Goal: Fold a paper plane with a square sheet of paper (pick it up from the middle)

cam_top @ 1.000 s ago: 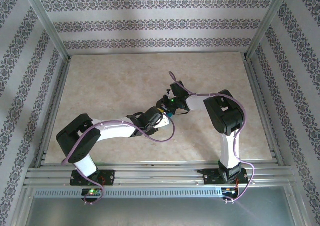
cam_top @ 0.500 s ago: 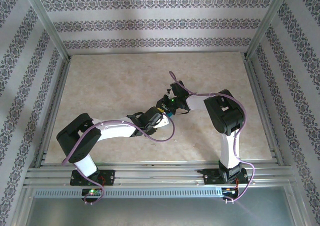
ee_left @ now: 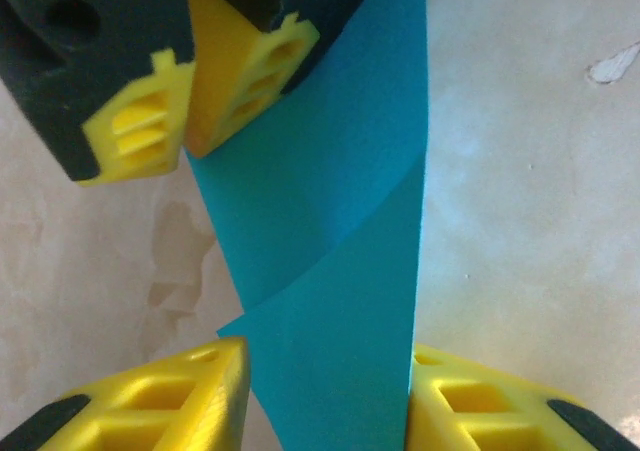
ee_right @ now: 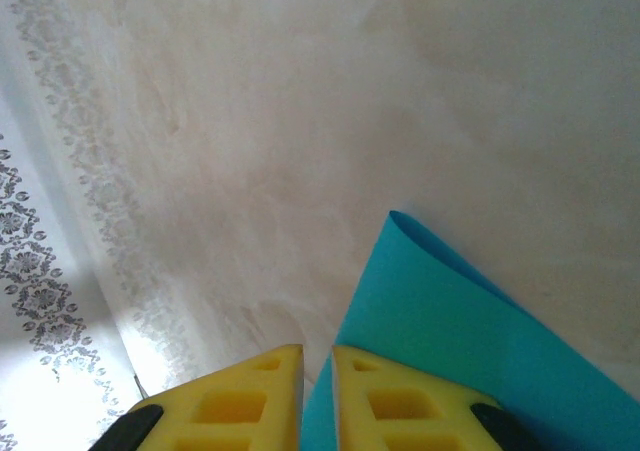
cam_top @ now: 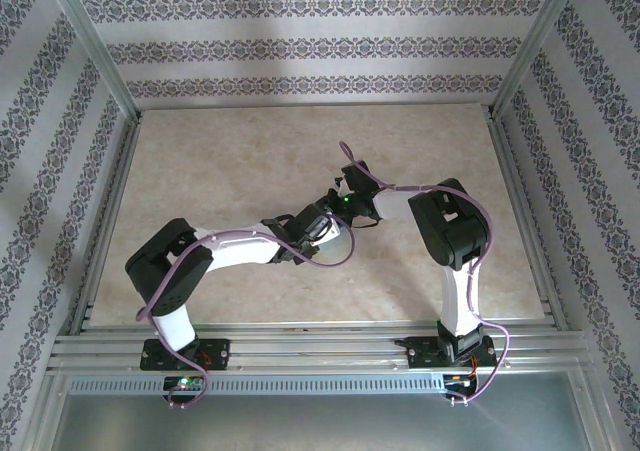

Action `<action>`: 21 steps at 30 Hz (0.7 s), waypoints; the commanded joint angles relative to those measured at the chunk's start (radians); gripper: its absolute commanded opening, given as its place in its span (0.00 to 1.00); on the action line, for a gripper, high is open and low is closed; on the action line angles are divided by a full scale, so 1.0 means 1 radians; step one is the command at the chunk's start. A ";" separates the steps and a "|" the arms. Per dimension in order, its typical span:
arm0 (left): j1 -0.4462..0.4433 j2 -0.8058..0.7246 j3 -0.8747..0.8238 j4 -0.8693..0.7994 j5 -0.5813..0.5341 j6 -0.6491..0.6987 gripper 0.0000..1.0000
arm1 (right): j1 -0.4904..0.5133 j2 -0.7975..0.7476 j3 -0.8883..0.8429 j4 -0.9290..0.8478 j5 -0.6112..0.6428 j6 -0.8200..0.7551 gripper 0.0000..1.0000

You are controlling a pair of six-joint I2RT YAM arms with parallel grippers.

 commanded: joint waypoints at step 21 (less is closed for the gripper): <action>0.017 -0.041 0.021 -0.136 0.161 -0.050 0.05 | -0.108 -0.072 0.062 -0.069 -0.062 -0.035 0.41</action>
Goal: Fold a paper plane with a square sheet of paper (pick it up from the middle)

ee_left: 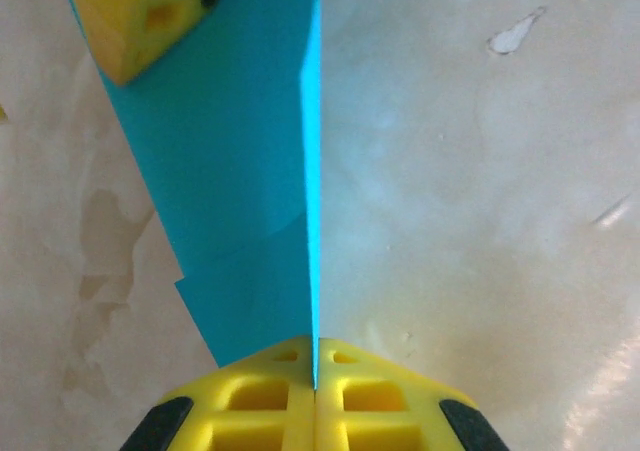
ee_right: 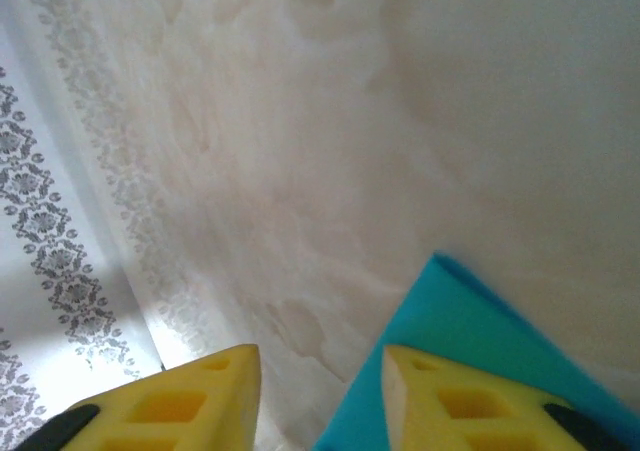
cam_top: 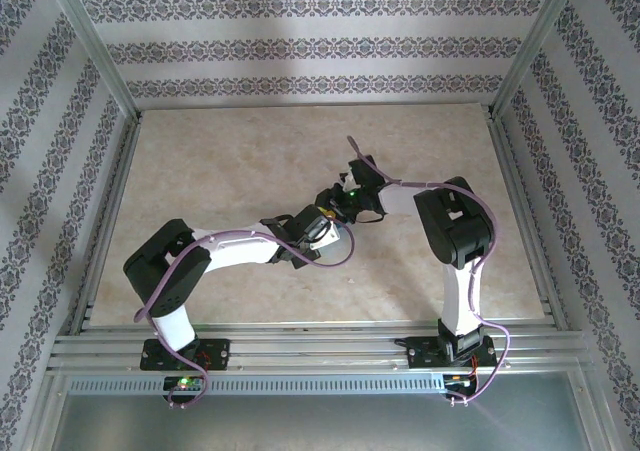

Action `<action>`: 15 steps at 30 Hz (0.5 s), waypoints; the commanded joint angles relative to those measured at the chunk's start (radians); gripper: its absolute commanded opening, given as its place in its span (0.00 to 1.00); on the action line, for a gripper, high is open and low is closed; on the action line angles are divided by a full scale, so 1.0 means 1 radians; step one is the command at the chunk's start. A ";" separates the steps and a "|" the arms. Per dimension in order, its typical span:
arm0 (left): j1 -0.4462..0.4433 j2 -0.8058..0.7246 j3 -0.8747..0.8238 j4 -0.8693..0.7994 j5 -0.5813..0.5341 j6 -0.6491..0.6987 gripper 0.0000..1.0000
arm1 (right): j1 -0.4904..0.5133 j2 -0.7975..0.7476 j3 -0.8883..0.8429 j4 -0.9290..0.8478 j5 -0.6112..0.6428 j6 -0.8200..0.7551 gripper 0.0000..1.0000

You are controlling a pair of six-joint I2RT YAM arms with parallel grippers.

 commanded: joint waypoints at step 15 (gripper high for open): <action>0.051 0.035 0.146 -0.200 0.270 -0.304 0.00 | -0.250 -0.499 -0.316 -0.016 0.224 -0.183 0.61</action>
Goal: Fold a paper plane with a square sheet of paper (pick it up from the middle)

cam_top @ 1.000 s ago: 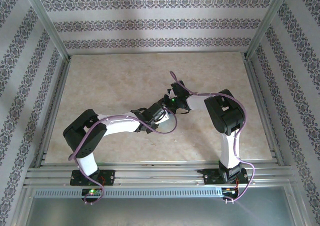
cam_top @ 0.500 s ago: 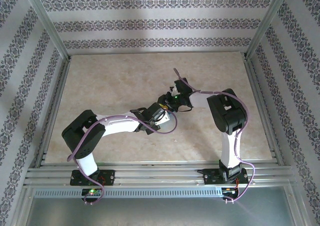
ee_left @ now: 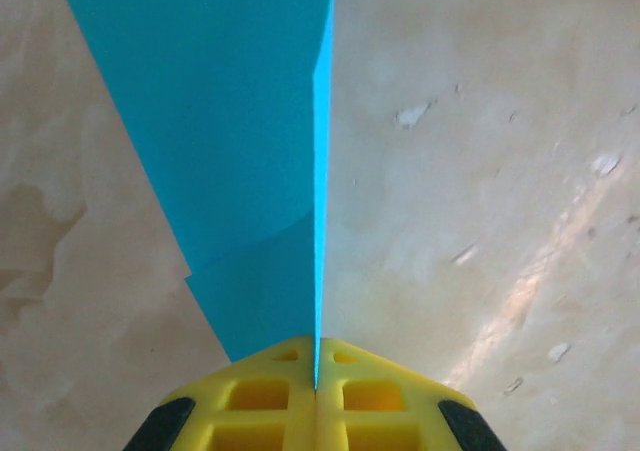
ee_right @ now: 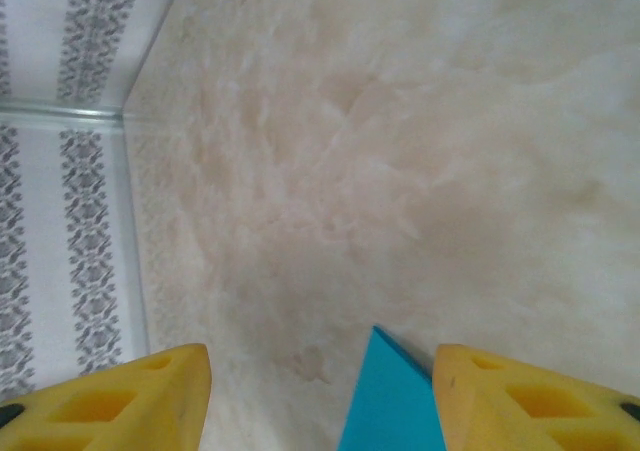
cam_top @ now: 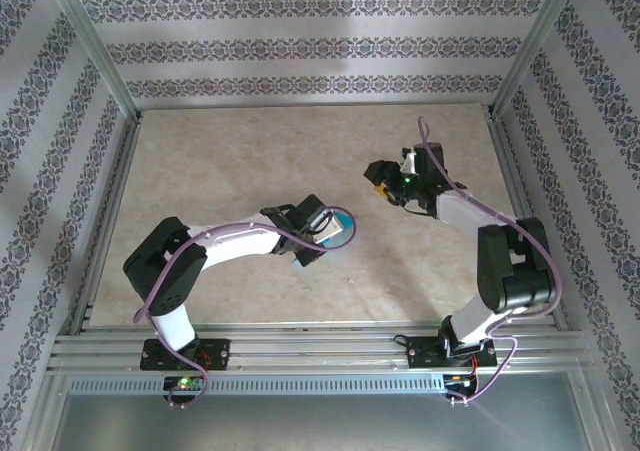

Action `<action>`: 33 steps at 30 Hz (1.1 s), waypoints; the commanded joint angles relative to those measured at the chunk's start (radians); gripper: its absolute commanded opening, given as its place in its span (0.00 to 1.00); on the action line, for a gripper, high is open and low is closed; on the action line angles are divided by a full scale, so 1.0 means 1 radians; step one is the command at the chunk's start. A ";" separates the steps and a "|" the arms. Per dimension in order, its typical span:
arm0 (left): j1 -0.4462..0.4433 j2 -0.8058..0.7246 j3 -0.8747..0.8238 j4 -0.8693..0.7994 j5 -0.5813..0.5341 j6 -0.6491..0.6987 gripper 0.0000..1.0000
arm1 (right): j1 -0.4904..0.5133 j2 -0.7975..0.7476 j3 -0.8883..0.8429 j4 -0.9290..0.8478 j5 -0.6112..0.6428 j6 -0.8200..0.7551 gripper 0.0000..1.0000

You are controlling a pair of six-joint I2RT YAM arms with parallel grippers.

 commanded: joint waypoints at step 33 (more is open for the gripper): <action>0.195 0.099 -0.043 0.217 0.529 -0.656 0.00 | 0.294 0.017 -0.144 -0.014 0.141 -0.259 0.58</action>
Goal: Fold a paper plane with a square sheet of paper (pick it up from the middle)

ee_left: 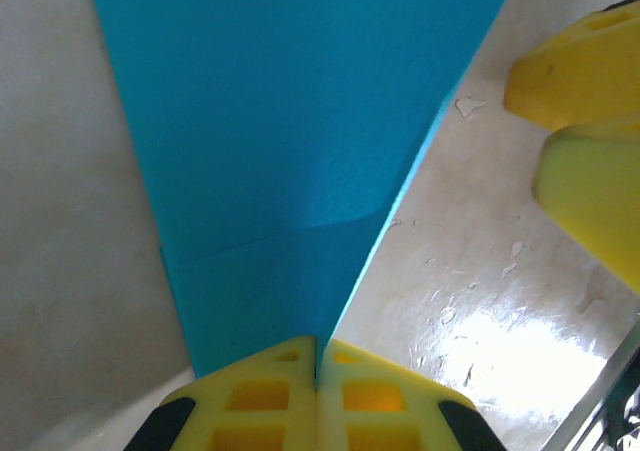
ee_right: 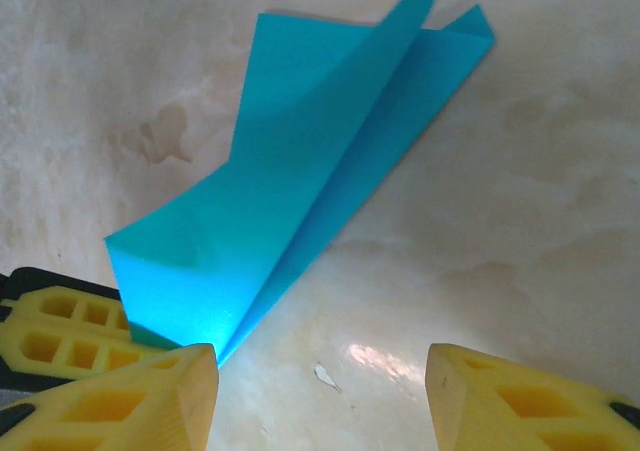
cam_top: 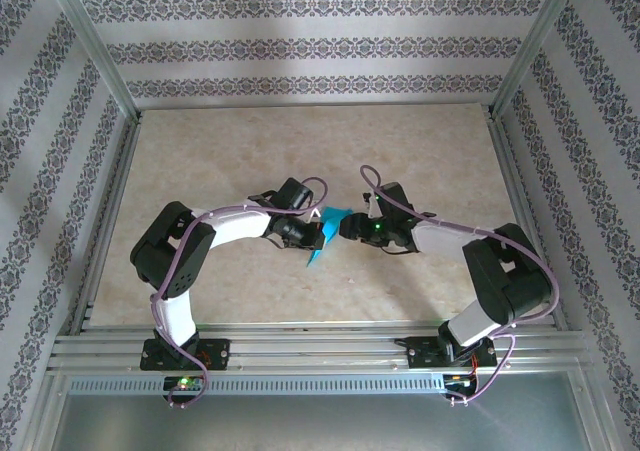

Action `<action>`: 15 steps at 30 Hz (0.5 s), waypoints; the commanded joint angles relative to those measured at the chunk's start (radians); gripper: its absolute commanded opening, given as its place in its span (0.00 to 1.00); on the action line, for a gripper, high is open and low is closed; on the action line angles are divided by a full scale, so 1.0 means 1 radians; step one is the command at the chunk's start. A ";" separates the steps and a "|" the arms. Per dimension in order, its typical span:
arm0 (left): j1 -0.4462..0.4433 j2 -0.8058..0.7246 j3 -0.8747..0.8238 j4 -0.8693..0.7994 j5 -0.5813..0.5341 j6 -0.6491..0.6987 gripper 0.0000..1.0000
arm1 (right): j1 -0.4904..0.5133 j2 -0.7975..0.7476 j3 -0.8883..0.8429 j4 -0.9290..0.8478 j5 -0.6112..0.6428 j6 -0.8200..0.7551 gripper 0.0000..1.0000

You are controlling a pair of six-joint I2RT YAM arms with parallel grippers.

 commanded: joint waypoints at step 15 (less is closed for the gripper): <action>0.035 0.019 -0.042 0.099 0.087 -0.094 0.00 | 0.040 0.131 0.142 -0.055 0.044 -0.067 0.59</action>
